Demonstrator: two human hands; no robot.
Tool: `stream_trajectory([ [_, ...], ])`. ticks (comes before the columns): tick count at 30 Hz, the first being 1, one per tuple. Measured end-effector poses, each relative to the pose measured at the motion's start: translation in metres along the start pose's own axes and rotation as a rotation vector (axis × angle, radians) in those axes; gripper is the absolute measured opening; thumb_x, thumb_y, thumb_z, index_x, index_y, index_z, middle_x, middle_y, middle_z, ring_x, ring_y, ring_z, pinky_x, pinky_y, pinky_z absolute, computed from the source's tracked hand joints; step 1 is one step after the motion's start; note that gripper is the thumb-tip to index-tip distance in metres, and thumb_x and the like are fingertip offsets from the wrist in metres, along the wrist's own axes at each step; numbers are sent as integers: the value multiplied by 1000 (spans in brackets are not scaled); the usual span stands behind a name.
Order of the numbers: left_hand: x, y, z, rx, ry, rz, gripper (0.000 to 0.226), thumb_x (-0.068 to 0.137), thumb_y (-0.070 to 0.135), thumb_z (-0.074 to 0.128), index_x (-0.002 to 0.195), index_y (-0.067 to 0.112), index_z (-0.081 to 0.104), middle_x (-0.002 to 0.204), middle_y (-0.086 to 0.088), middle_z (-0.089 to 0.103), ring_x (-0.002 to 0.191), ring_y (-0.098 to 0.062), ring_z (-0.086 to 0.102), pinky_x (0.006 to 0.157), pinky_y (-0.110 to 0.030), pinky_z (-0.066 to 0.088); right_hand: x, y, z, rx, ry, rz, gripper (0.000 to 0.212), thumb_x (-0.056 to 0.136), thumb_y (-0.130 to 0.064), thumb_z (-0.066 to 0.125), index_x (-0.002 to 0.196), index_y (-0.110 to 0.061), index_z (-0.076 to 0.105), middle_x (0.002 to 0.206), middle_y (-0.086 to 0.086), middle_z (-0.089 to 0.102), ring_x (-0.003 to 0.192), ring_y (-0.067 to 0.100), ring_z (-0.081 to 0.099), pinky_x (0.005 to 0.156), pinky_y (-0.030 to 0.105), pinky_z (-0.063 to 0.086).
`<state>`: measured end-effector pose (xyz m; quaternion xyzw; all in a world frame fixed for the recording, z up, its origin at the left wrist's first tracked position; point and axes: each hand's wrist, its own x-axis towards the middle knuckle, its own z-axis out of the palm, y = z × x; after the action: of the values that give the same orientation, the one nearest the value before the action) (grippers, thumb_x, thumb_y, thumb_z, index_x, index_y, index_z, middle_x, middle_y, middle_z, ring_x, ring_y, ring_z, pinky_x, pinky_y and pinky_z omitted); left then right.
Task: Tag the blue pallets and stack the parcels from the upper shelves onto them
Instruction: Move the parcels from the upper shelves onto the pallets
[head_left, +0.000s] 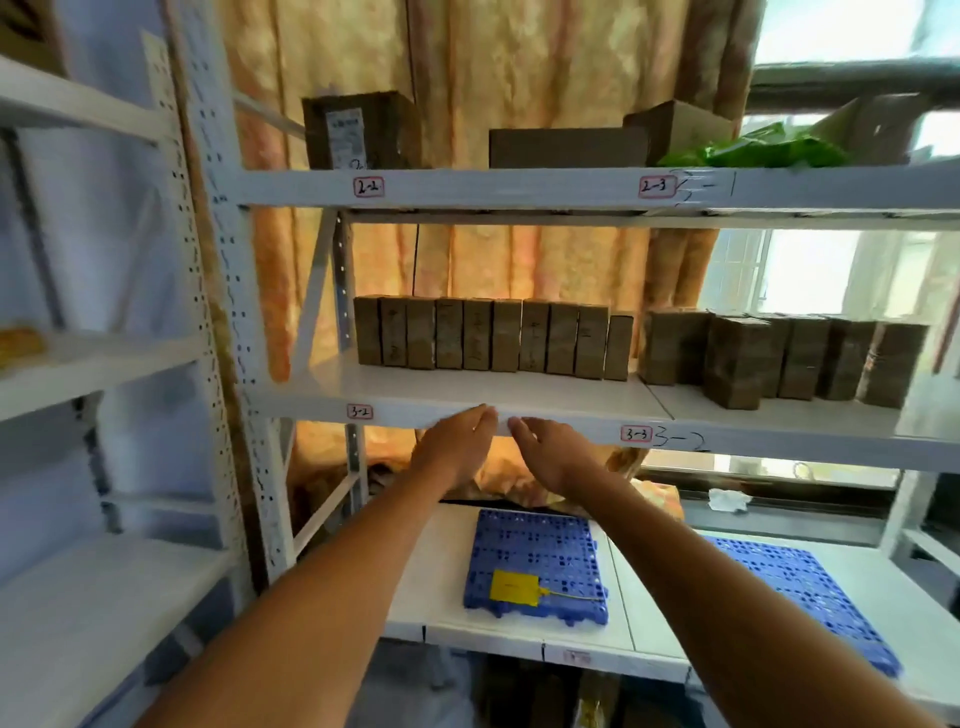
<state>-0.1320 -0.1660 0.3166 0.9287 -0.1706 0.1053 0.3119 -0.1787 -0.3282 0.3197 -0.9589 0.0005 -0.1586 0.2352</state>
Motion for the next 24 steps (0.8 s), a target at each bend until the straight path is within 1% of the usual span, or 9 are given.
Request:
stream_trajectory([
  [2,1,-13,-22,-29,55,-20,58,101,59,20,139,33,55,149,0,54,132,-24,51,101,-38,39,6,-17,3,17,10,-22,62,107,-59,28,137,-18,64,138,11,67,125,32,60,98,41,46],
  [5,12,-38,-56,-51,144,-40,54,103,56,21,124,27,62,135,-4,63,120,-24,57,86,-32,31,23,-39,13,32,20,-38,64,106,-60,30,149,-19,54,150,8,59,136,29,54,109,41,43],
  [10,37,-82,-81,-145,223,-111,52,103,54,26,131,26,59,140,-5,60,126,-27,54,93,-31,34,64,-67,41,31,-4,-73,65,105,-61,34,154,-21,48,156,4,53,142,26,49,114,40,39],
  [13,59,-101,-78,-164,183,-141,55,105,53,24,149,29,46,156,0,45,140,-24,43,111,-35,31,101,-86,56,15,-36,-114,65,106,-60,36,156,-20,46,157,5,51,142,27,48,115,39,39],
  [15,79,-112,-80,-177,182,-154,55,104,54,25,149,30,46,155,0,46,138,-25,46,109,-34,33,133,-100,62,0,-24,-142,62,106,-58,38,152,-18,50,152,8,56,137,29,53,109,40,43],
  [18,113,-130,-89,-219,206,-192,47,103,53,29,140,35,53,145,-3,55,123,-27,56,93,-32,42,181,-121,72,34,-3,-217,46,106,-52,43,129,-19,63,126,11,69,116,33,64,88,38,52],
  [20,136,-142,-99,-210,237,-198,41,104,47,34,137,37,56,142,-4,59,121,-27,58,86,-30,41,208,-132,77,70,25,-270,29,105,-46,48,113,-22,63,111,8,69,105,32,67,74,33,45],
  [22,158,-152,-109,-210,279,-194,39,104,41,40,140,38,54,141,-2,60,121,-26,59,87,-30,44,232,-142,80,33,72,-327,26,104,-40,51,117,-22,63,110,8,70,100,29,68,72,32,46],
  [24,179,-163,-119,-250,316,-193,42,102,35,48,144,33,51,143,-1,58,126,-23,57,91,-27,43,252,-152,83,-44,157,-352,23,103,-37,54,121,-25,61,110,5,71,98,26,68,76,34,54],
])
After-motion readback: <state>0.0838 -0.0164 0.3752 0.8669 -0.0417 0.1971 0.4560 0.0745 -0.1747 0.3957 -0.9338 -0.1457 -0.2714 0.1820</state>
